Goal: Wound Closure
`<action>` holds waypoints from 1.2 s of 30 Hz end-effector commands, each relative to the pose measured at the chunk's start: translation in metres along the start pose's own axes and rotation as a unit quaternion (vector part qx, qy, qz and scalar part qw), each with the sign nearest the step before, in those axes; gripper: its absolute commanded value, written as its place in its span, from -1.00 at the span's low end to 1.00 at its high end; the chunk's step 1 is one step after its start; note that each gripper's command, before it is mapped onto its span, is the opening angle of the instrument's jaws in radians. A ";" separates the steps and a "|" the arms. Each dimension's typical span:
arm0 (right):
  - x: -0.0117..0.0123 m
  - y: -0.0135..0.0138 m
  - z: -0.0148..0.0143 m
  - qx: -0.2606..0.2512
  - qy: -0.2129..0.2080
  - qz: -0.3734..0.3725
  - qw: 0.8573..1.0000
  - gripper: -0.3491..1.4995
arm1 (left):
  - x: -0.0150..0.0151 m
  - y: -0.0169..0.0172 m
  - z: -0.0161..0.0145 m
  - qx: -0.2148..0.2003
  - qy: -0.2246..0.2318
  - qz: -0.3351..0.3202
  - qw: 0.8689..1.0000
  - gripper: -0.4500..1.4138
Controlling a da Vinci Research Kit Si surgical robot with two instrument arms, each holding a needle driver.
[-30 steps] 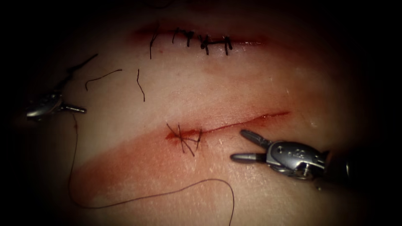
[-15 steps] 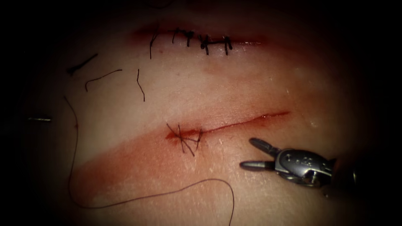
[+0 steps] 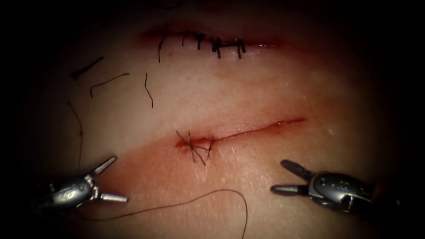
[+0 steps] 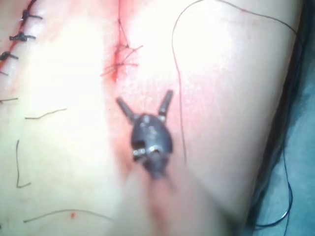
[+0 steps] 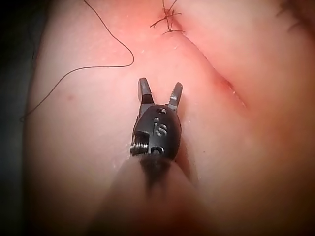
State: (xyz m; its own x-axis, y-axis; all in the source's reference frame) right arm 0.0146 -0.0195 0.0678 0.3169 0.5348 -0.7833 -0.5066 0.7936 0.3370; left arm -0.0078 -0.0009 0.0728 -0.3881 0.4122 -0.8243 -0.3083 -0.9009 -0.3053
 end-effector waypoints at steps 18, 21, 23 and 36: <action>0.0015 -0.0012 -0.0022 -0.019 -0.014 0.014 1.000 0.98 | -0.0020 0.0059 0.0150 -0.061 -0.112 0.046 0.991 0.11; 0.0014 -0.0015 -0.0020 -0.021 -0.012 0.014 1.000 0.98 | -0.0024 0.0053 0.0156 -0.058 -0.116 0.048 0.990 0.11; 0.0014 -0.0017 -0.0018 -0.022 -0.012 0.014 1.000 0.98 | -0.0027 0.0052 0.0158 -0.059 -0.118 0.049 0.990 0.02; 0.0011 -0.0022 -0.0017 -0.024 -0.011 0.013 1.000 0.98 | -0.0026 0.0050 0.0156 -0.068 -0.135 0.049 0.987 -1.00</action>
State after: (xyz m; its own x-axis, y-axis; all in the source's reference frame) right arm 0.0141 -0.0203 0.0648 0.3223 0.5578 -0.7649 -0.5534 0.7665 0.3258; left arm -0.0212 -0.0037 0.0799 -0.6356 0.3258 -0.6999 -0.1476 -0.9412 -0.3040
